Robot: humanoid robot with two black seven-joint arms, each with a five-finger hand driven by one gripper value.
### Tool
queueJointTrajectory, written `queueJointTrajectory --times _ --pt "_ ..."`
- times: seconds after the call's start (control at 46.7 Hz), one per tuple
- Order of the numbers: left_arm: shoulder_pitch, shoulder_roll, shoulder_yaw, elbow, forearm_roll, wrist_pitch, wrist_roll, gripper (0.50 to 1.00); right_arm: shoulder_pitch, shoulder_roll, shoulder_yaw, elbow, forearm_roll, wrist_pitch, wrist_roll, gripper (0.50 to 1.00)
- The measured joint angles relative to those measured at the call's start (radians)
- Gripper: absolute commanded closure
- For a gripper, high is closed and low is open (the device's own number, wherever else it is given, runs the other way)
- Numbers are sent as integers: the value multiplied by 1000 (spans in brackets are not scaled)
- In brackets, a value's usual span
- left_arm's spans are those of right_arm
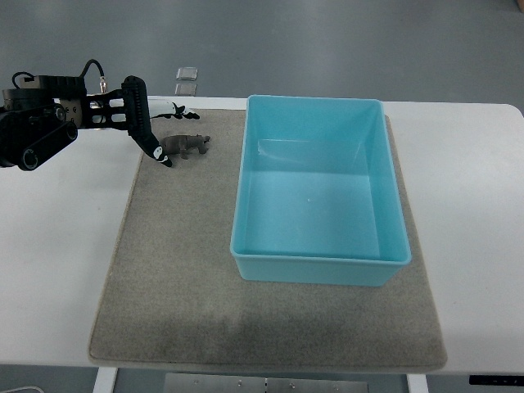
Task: Place brown hippo in blue box with left hand
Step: 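Lower the left hand over the brown hippo with fingers open, then close the left hand fingers around the brown hippo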
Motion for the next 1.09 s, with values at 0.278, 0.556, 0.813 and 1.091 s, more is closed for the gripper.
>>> queueJointTrajectory --times 0.278,0.556,0.813,1.091 --pt "-9 -6 1 0 28 2 2 611 0 0 0 0 0 0 0 564" --pt "-8 -8 1 1 47 2 1 711 0 0 0 0 0 0 0 564" --pt "-8 -8 1 0 68 7 0 808 0 0 0 0 0 0 0 564" --pt "-9 -9 1 0 69 7 0 1000 0 0 0 0 0 0 0 564"
